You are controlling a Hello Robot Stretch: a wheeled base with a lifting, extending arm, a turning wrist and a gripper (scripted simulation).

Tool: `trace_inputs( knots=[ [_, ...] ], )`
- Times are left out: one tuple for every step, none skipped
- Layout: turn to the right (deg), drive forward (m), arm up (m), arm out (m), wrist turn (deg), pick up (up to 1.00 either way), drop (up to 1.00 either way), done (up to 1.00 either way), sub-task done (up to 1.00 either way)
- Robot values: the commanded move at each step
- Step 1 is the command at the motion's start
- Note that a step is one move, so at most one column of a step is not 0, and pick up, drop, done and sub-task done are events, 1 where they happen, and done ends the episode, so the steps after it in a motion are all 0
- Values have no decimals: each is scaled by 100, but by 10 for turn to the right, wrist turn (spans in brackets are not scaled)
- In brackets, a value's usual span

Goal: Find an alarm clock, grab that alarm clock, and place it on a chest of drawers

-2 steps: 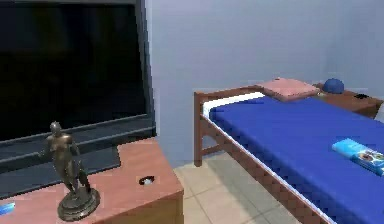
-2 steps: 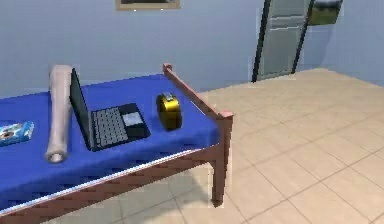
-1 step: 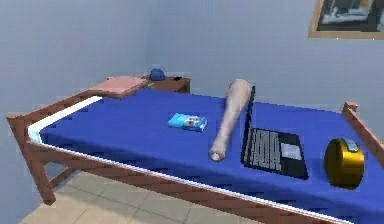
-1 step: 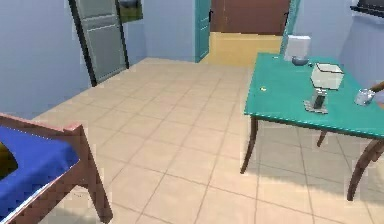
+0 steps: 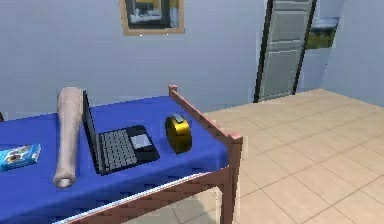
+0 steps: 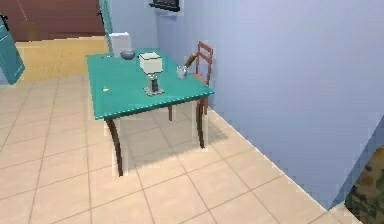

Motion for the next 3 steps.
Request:
trace_inputs(
  knots=[
    [0, 30, 0, 0, 0, 0, 0, 0, 0],
    [-450, 0, 0, 0, 0, 0, 0, 0, 0],
    [-420, 0, 0, 0, 0, 0, 0, 0, 0]
  ],
)
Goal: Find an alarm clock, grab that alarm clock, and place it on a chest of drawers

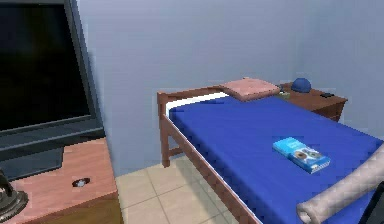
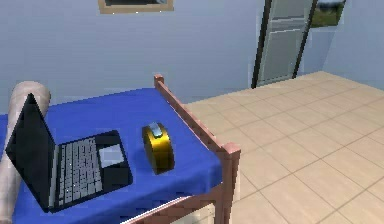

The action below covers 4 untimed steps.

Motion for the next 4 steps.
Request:
trace_inputs(
  knots=[
    [0, 0, 50, 0, 0, 0, 0, 0, 0],
    [0, 0, 38, 0, 0, 0, 0, 0, 0],
    [0, 0, 0, 32, 0, 0, 0, 0, 0],
    [0, 0, 0, 0, 450, 0, 0, 0, 0]
  ],
)
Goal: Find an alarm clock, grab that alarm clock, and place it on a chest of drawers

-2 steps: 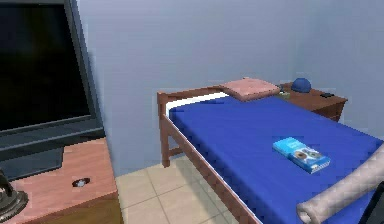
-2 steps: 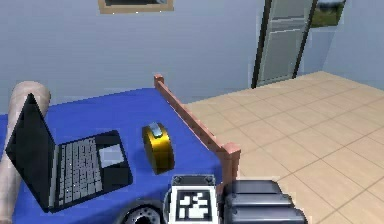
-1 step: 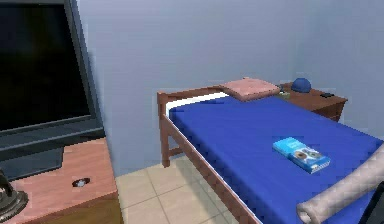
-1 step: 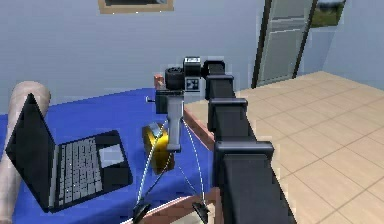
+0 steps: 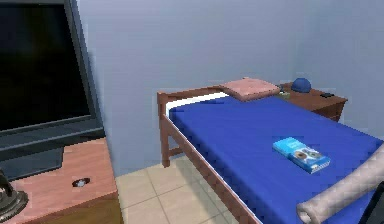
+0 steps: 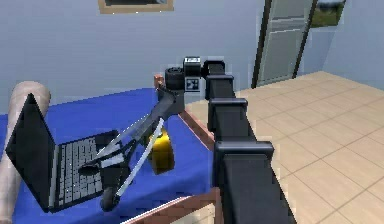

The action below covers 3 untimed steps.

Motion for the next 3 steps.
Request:
trace_inputs(
  knots=[
    [0, 0, 0, 0, 450, 0, 0, 0, 0],
    [0, 0, 0, 0, 450, 0, 0, 0, 0],
    [0, 0, 0, 0, 120, 0, 0, 0, 0]
  ],
)
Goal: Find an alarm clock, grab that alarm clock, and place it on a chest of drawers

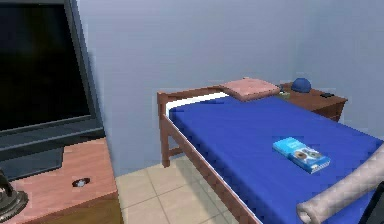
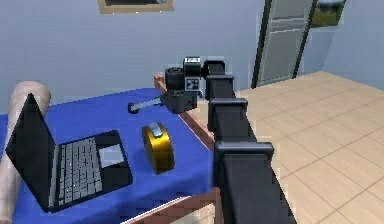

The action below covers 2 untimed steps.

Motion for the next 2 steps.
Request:
trace_inputs(
  knots=[
    [0, 0, -28, 0, 0, 0, 0, 0, 0],
    [0, 0, 0, 0, 0, 100, 0, 0, 0]
  ],
)
